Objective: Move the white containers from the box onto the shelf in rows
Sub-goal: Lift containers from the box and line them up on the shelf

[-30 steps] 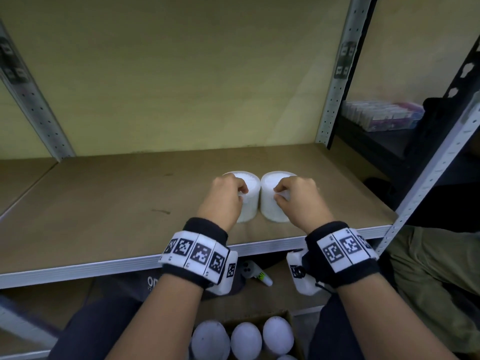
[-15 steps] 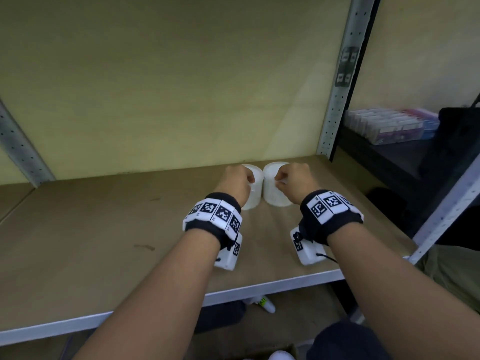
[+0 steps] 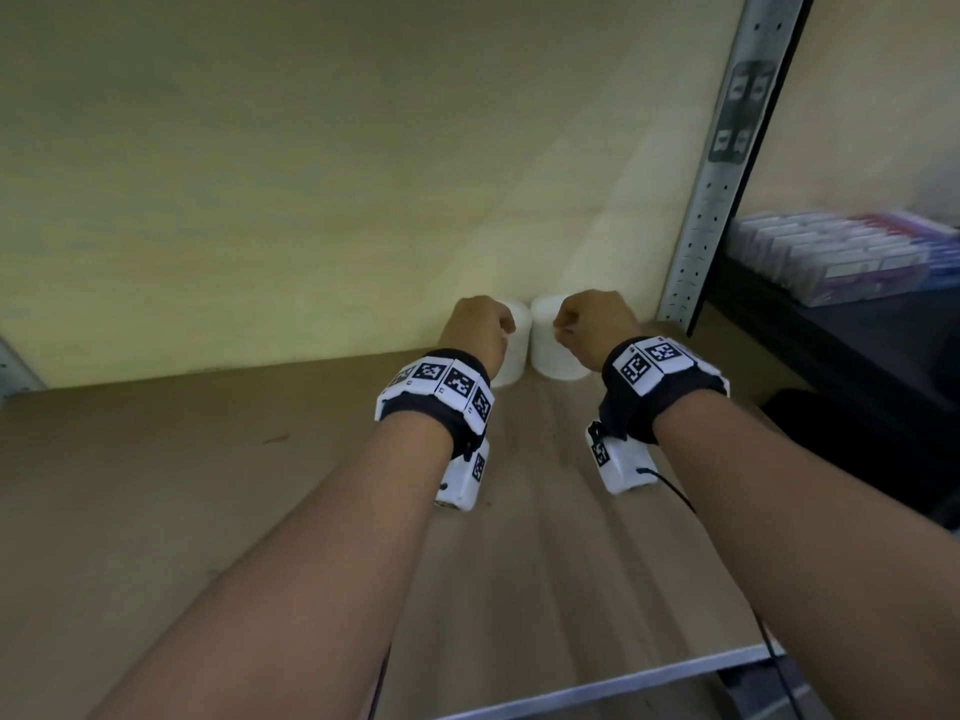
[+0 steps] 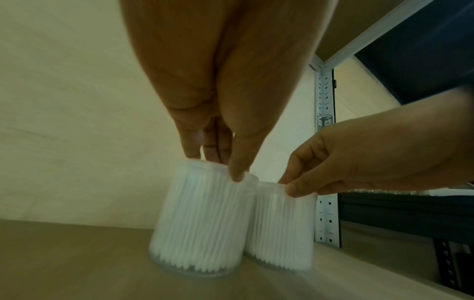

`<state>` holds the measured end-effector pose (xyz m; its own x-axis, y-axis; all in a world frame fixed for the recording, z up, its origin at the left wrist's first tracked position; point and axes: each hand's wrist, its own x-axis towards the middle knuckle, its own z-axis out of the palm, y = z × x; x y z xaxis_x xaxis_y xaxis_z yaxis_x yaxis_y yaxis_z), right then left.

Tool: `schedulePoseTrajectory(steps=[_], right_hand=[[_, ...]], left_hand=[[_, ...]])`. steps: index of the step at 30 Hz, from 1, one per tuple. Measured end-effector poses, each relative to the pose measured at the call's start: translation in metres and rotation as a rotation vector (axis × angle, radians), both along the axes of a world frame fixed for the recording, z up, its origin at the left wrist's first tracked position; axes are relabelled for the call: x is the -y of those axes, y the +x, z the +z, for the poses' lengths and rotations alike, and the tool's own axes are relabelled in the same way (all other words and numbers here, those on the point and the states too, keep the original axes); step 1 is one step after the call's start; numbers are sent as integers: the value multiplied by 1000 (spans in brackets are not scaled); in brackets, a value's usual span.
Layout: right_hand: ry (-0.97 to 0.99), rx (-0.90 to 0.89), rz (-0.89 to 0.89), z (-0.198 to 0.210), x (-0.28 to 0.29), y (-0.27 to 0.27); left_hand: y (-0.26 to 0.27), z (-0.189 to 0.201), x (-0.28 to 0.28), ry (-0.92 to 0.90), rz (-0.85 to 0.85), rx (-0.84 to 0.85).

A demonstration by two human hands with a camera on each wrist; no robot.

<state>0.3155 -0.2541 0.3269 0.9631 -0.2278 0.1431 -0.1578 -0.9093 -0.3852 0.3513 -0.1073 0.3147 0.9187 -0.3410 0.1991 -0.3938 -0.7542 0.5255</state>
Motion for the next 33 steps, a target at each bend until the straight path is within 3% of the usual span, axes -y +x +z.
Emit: schedulePoseTrajectory(steps=[8,15,24,33], right_hand=[[-31,48,5,-8,7,23],[-160,-150,85,2,-1,-3],[-86,-108,125,6,-47,-96],[-46,-106,252,3,-123,-197]], left_hand=[[20,-6,7,-4,-2,39],[1,21,-4,218,-92,-90],[-103,45,-63,249,-99,-155],[-225,32,-149,286,-51,-155]])
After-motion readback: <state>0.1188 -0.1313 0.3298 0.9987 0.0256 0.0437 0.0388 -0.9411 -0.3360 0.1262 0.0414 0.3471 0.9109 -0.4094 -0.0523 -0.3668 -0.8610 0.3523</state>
